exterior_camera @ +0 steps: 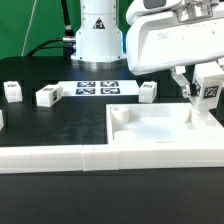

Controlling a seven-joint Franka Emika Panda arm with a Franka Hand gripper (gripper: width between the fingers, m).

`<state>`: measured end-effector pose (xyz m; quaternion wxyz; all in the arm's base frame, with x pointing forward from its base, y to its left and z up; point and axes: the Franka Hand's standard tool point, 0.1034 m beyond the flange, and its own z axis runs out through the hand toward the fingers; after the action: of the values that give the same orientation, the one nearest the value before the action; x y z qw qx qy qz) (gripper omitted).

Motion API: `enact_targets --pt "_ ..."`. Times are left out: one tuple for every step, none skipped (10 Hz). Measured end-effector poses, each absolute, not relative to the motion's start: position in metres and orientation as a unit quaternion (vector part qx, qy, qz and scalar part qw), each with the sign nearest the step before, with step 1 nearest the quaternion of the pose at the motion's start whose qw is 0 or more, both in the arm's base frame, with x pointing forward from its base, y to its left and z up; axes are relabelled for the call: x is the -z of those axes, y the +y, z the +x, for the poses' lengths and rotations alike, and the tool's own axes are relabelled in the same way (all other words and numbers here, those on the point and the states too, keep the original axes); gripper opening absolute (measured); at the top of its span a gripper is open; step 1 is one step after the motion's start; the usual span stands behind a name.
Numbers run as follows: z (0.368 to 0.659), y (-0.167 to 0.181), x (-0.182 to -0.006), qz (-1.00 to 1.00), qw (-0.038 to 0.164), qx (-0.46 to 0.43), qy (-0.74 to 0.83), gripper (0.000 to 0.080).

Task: Assemble one leg

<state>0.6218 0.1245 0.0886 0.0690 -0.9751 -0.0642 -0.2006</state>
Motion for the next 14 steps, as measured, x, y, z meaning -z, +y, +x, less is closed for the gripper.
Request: enact_targets --pt "0.622 0.124 -0.088 -0.975 0.069 0.201 -0.065 0.029" --pt "0.622 0.124 -0.086 -0.975 0.068 0.202 -0.065 0.029" --pt "0.624 0.123 -0.084 -0.975 0.068 0.203 -0.064 0.029" --pt "0.63 0.122 -0.083 -0.974 0.068 0.205 -0.063 0.029" --pt "0.633 0.122 -0.082 -0.974 0.069 0.207 -0.062 0.029" --pt "0.634 0.121 -0.079 -0.974 0.068 0.206 -0.061 0.029" --pt "0.633 0.118 -0.073 -0.975 0.067 0.205 -0.06 0.029" --pt "0.633 0.119 -0.07 -0.973 0.066 0.212 -0.059 0.029" --pt "0.635 0.119 -0.068 -0.971 0.064 0.225 -0.058 0.029" --pt "0.634 0.119 -0.063 -0.97 0.063 0.227 -0.058 0.029" --pt "0.634 0.119 -0.06 -0.969 0.062 0.234 -0.056 0.029" --pt "0.633 0.119 -0.059 -0.966 0.06 0.244 -0.055 0.029" --pt "0.632 0.119 -0.059 -0.965 0.059 0.249 -0.055 0.029" --pt "0.631 0.119 -0.059 -0.963 0.058 0.258 -0.055 0.029"
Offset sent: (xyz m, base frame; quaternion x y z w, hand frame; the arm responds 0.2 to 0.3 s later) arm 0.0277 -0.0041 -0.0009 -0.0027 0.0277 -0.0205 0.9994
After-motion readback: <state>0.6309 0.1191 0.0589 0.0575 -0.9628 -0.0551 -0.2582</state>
